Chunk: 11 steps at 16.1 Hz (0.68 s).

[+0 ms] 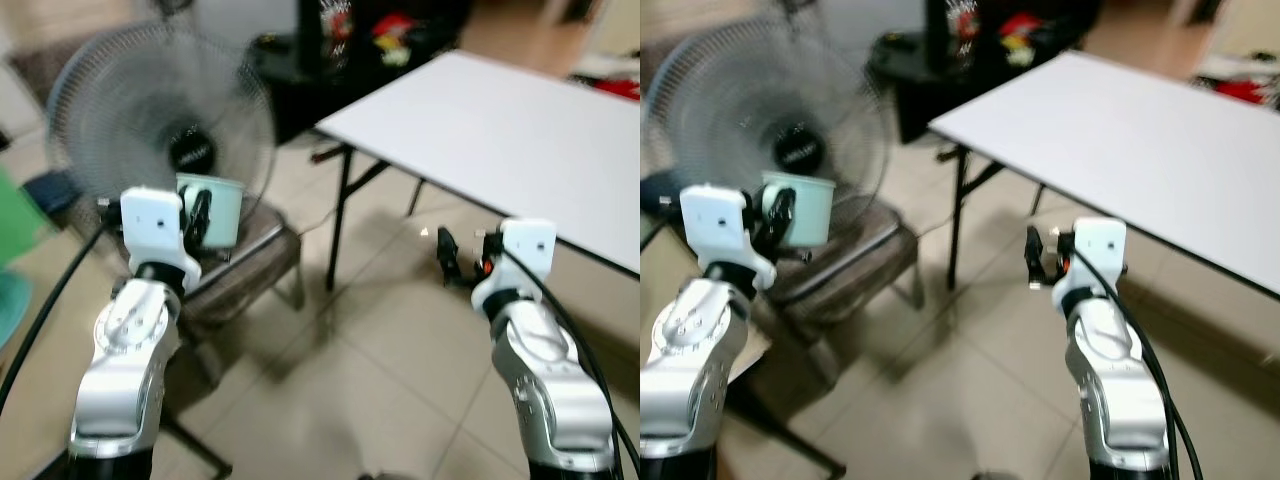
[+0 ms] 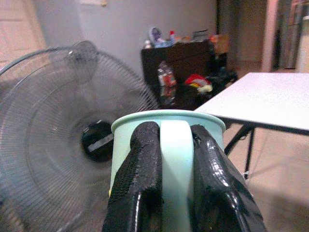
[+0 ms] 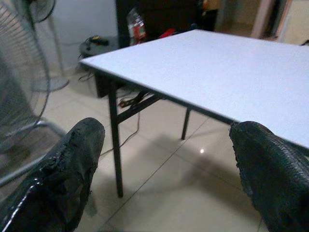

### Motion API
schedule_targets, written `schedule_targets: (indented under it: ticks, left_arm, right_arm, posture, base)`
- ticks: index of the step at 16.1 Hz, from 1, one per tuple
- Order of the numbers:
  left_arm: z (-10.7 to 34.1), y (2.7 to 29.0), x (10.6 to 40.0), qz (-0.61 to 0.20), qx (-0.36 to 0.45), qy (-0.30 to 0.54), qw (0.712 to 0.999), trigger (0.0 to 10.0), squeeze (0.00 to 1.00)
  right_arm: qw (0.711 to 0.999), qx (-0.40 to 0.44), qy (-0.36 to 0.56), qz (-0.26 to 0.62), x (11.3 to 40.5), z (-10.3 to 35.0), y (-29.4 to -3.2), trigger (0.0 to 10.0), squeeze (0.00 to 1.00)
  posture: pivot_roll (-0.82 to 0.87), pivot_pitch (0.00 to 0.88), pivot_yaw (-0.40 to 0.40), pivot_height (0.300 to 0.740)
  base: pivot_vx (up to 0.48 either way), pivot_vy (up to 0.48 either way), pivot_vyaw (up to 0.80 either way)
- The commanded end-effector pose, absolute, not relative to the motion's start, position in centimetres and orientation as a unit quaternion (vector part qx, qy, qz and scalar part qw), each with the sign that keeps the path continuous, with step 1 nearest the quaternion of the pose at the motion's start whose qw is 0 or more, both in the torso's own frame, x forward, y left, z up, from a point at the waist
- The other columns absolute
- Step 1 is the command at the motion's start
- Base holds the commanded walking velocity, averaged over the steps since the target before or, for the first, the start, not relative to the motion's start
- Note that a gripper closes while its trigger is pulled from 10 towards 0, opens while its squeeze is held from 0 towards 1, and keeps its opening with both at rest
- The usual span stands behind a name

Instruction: Setting the table

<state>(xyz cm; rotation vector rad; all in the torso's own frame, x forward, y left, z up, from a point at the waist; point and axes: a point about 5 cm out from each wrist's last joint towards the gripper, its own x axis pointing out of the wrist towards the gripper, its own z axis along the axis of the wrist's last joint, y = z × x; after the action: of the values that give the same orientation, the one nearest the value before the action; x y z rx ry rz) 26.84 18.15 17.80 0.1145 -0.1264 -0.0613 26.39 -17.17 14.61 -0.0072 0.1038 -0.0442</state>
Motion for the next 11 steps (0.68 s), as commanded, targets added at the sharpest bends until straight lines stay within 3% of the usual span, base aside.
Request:
schedule_targets:
  ticks: [1, 7, 11]
  left_arm:
    - [17.61, 18.01, 26.78, -0.036, 0.056, -0.057, 0.996, 10.0, 0.0]
    - [17.3, 17.84, 26.72, -0.038, 0.035, -0.052, 0.997, 10.0, 0.0]
    - [17.17, 18.14, 26.53, -0.04, 0.048, -0.045, 0.997, 10.0, 0.0]
  right_arm:
    - [0.999, 0.001, 0.029, -0.022, 26.55, 15.34, -17.25, 10.0, 0.0]
    - [0.998, -0.057, 0.014, -0.01, 26.45, 15.37, -16.61, 10.0, 0.0]
    - [1.0, 0.0, 0.023, 0.01, 26.56, 15.16, -16.38, 10.0, 0.0]
  posture:
    - [0.02, 0.0, 0.04, 0.74]
    - [0.01, 0.0, 0.025, 0.74]
    - [0.02, 0.0, 0.019, 0.74]
  base:
    - [0.386, 0.0, 0.0]
    - [0.424, 0.0, 0.0]
    - [0.434, 0.0, 0.0]
